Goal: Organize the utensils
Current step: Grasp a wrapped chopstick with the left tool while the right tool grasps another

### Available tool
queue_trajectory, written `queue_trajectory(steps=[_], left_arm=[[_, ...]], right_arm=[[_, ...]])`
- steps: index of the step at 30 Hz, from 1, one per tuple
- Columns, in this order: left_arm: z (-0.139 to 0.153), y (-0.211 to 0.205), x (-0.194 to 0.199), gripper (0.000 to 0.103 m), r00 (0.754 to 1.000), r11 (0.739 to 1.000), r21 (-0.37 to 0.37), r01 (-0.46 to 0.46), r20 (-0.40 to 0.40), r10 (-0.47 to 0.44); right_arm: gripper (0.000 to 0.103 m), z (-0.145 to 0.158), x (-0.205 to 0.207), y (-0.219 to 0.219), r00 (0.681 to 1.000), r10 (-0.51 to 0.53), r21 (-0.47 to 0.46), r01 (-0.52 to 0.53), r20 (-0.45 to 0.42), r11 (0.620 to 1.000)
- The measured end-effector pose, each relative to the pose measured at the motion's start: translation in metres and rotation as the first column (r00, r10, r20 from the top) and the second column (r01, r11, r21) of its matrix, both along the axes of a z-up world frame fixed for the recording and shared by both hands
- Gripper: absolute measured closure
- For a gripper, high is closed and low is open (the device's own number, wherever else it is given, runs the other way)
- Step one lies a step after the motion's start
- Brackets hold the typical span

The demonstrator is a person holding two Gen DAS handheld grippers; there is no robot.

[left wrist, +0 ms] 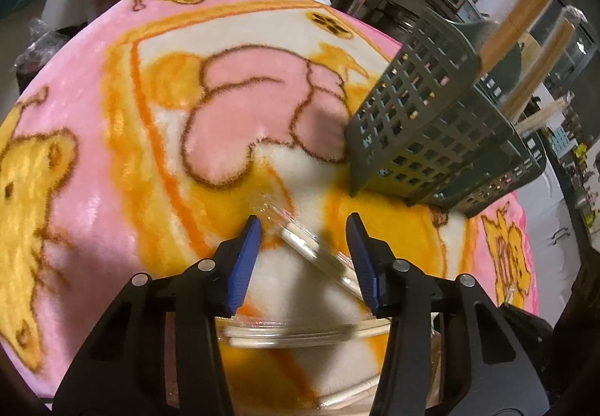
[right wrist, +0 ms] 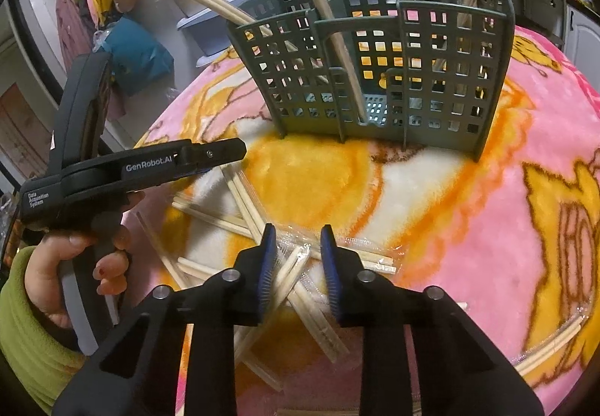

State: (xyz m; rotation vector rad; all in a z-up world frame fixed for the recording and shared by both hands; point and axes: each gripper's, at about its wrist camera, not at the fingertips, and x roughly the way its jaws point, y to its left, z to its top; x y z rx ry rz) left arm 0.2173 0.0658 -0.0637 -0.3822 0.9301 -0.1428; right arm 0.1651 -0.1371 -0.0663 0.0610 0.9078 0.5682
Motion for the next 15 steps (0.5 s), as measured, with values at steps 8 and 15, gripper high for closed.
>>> queue_trajectory(steps=[8, 15], left_arm=[[-0.001, -0.001, 0.011, 0.069, 1.0, 0.999, 0.03, -0.018, -0.01, 0.018], [-0.002, 0.004, 0.018, 0.098, 0.999, 0.994, 0.096, -0.05, -0.014, 0.052]], right_arm=[[0.088, 0.005, -0.003, -0.003, 1.0, -0.004, 0.011, 0.004, 0.027, 1.0], [0.089, 0.014, -0.005, -0.01, 0.999, -0.02, 0.033, 0.019, 0.049, 0.999]])
